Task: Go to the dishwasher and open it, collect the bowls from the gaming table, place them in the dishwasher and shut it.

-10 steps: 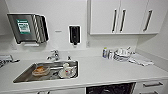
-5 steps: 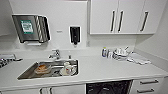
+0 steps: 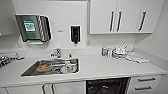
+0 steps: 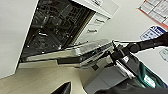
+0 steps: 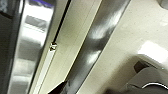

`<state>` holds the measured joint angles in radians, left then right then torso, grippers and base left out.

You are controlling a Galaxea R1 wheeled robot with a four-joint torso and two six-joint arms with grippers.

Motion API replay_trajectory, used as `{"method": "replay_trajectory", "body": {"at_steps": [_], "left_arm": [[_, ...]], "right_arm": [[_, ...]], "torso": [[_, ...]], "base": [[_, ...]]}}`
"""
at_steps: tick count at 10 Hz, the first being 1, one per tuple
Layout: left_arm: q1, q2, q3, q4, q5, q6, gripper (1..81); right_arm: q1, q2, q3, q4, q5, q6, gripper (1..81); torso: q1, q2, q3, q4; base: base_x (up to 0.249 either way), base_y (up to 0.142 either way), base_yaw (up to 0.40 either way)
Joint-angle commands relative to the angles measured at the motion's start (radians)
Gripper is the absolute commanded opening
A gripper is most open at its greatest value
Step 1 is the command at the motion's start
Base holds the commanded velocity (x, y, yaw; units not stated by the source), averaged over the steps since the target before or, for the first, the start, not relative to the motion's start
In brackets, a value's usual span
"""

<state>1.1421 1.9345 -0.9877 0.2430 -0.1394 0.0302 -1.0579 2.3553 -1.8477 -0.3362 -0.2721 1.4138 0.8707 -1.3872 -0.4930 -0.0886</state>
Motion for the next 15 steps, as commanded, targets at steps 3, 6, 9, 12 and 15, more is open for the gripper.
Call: {"method": "replay_trajectory", "body": {"at_steps": [3, 6, 9, 12, 15], "left_arm": [[-0.061, -0.011, -0.002, 0.019, 0.024, 0.01, 81.1], [-0.04, 0.038, -0.072, 0.016, 0.032, 0.01, 81.1], [0.02, 0.118, -0.236, 0.006, 0.032, 0.002, 81.1], [0.115, 0.255, -0.528, -0.062, 0.069, -0.021, 81.1], [0.198, 0.417, -0.819, -0.111, 0.081, -0.033, 81.1]], "right_arm": [[-0.017, 0.049, -0.119, -0.001, -0.03, -0.009, 81.1], [-0.046, 0.034, -0.123, -0.003, -0.01, -0.038, 81.1], [-0.081, 0.078, -0.179, -0.103, 0.031, -0.259, 81.1], [-0.158, 0.152, -0.268, -0.218, 0.094, -0.535, 81.1], [-0.241, 0.212, -0.303, -0.282, 0.162, -0.794, 81.1]], "torso": [[0.0, 0.0, 0.0, 0.0], [-0.001, 0.0, 0.0, 0.0], [-0.001, -0.001, 0.0, 0.0], [-0.001, 0.0, 0.0, 0.0], [-0.001, 0.0, 0.0, 0.0]], "base": [[-0.083, 0.0, 0.0], [-0.049, 0.0, 0.0], [0.0, 0.0, 0.0], [0.0, 0.0, 0.0], [0.0, 0.0, 0.0]]}}
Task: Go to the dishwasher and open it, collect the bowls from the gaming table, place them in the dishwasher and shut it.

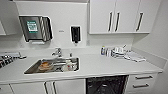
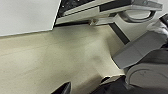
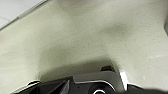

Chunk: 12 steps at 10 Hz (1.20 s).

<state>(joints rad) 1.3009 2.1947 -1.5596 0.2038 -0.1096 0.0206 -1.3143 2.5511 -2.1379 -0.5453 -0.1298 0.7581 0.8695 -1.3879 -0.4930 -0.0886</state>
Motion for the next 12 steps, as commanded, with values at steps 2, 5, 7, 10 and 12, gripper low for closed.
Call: {"method": "replay_trajectory", "body": {"at_steps": [2, 5, 7, 10, 12], "left_arm": [[0.08, 0.257, -0.396, -0.089, 0.051, -0.027, 81.1], [0.123, 0.398, -0.618, -0.135, 0.048, -0.028, 81.1], [0.15, 0.455, -0.697, -0.121, 0.038, -0.024, 81.1], [0.168, 0.53, -0.798, -0.116, 0.022, -0.019, 81.1], [0.183, 0.608, -0.901, -0.116, 0.024, -0.019, 81.1]], "right_arm": [[-0.043, 0.034, -0.042, -0.076, 0.1, -0.246, 81.1], [-0.13, 0.094, -0.184, -0.076, 0.264, -0.287, 81.1], [-0.178, 0.152, -0.301, -0.074, 0.354, -0.286, 81.1], [-0.225, 0.229, -0.43, -0.064, 0.369, -0.279, 81.1], [-0.239, 0.278, -0.511, -0.064, 0.368, -0.275, 81.1]], "torso": [[0.0, 0.0, 0.0, 0.0], [0.0, 0.0, 0.0, 0.0], [0.0, 0.0, 0.0, 0.0], [0.0, 0.0, 0.001, 0.0], [0.0, 0.0, 0.001, 0.0]], "base": [[0.0, 0.0, 0.0], [0.0, 0.0, 0.0], [0.0, 0.0, 0.0], [0.0, 0.0, 0.0], [0.0, 0.0, 0.0]]}}
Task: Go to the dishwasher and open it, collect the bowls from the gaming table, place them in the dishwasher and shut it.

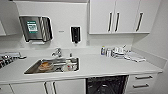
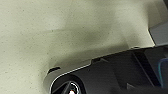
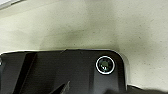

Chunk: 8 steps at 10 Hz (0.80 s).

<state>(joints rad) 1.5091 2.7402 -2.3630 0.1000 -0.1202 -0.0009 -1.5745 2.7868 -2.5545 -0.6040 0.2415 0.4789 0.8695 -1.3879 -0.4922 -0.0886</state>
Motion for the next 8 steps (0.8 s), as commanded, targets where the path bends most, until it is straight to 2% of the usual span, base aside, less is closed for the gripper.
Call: {"method": "replay_trajectory", "body": {"at_steps": [1, 3, 5, 6, 8], "left_arm": [[-0.025, 0.096, -0.148, -0.013, 0.042, 0.002, 81.1], [-0.014, 0.145, -0.208, -0.011, 0.045, 0.001, 81.1], [-0.008, 0.156, -0.213, -0.013, 0.045, 0.001, 81.1], [-0.008, 0.159, -0.214, -0.013, 0.045, 0.002, 81.1], [-0.007, 0.171, -0.214, -0.014, 0.047, 0.001, 81.1]], "right_arm": [[0.015, 0.065, -0.116, -0.003, -0.01, 0.004, 81.1], [0.006, 0.099, -0.17, -0.003, -0.016, 0.006, 81.1], [0.006, 0.125, -0.212, -0.005, -0.028, 0.006, 81.1], [0.006, 0.136, -0.225, -0.005, -0.028, 0.006, 81.1], [0.006, 0.157, -0.228, -0.005, -0.03, 0.004, 81.1]], "torso": [[0.0, 0.0, 0.0, 0.0], [0.0, 0.0, 0.0, 0.0], [0.0, 0.0, 0.0, 0.0], [-0.064, 0.1, 0.0, 0.0], [-0.078, 0.118, 0.0, 0.0]], "base": [[0.0, 0.0, 0.0], [0.0, 0.0, 0.0], [0.0, 0.0, 0.0], [0.0, 0.0, 0.0], [0.0, 0.0, 0.0]]}}
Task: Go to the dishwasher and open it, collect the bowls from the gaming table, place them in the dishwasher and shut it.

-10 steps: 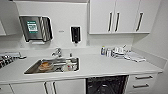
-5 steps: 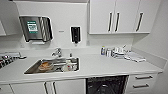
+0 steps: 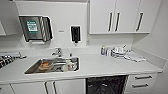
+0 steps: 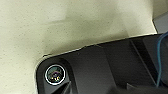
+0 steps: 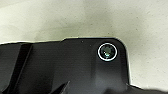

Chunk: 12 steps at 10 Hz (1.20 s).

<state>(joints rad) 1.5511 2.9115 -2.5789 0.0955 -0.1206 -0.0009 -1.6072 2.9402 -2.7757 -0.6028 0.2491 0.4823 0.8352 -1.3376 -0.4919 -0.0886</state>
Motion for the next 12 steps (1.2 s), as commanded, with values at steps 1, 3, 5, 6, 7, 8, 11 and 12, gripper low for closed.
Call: {"method": "replay_trajectory", "body": {"at_steps": [1, 3, 5, 6, 7, 8, 11, 12], "left_arm": [[-0.048, 0.0, 0.002, -0.013, 0.045, 0.002, 81.1], [-0.045, 0.008, 0.002, -0.016, 0.047, 0.001, 81.1], [-0.045, 0.015, -0.001, -0.017, 0.044, 0.002, 81.1], [-0.045, 0.023, -0.015, -0.019, 0.042, 0.002, 81.1], [-0.045, 0.045, -0.042, -0.019, 0.042, 0.004, 81.1], [-0.045, 0.064, -0.078, -0.017, 0.042, 0.004, 81.1], [-0.047, 0.075, -0.11, -0.014, 0.044, 0.001, 81.1], [-0.047, 0.075, -0.11, -0.014, 0.045, -0.001, 81.1]], "right_arm": [[0.035, 0.012, -0.008, -0.006, -0.048, 0.001, 81.1], [0.043, 0.019, -0.005, -0.006, -0.1, -0.001, 81.1], [0.045, 0.042, -0.008, -0.008, -0.117, -0.008, 81.1], [0.045, 0.05, -0.008, -0.008, -0.117, -0.007, 81.1], [0.045, 0.053, -0.002, -0.006, -0.117, -0.002, 81.1], [0.043, 0.058, -0.005, -0.006, -0.117, -0.001, 81.1], [0.019, 0.075, -0.028, 0.148, -0.113, -0.043, 81.1], [0.023, 0.088, -0.048, 0.287, -0.113, -0.229, 81.1]], "torso": [[-0.063, 0.098, 0.0, 0.0], [-0.109, 0.169, 0.0, 0.0], [-0.156, 0.243, 0.0, 0.0], [-0.179, 0.278, 0.0, 0.0], [-0.201, 0.311, 0.0, 0.0], [-0.227, 0.352, 0.0, 0.0], [-0.297, 0.46, 0.0, 0.0], [-0.321, 0.497, 0.0, 0.0]], "base": [[0.0, 0.0, 0.0], [0.0, 0.0, 0.0], [0.0, 0.0, 0.0], [0.0, 0.0, 0.0], [0.0, 0.0, 0.0], [0.0, 0.0, 0.0], [0.0, 0.0, 0.0], [0.0, 0.0, 0.0]]}}
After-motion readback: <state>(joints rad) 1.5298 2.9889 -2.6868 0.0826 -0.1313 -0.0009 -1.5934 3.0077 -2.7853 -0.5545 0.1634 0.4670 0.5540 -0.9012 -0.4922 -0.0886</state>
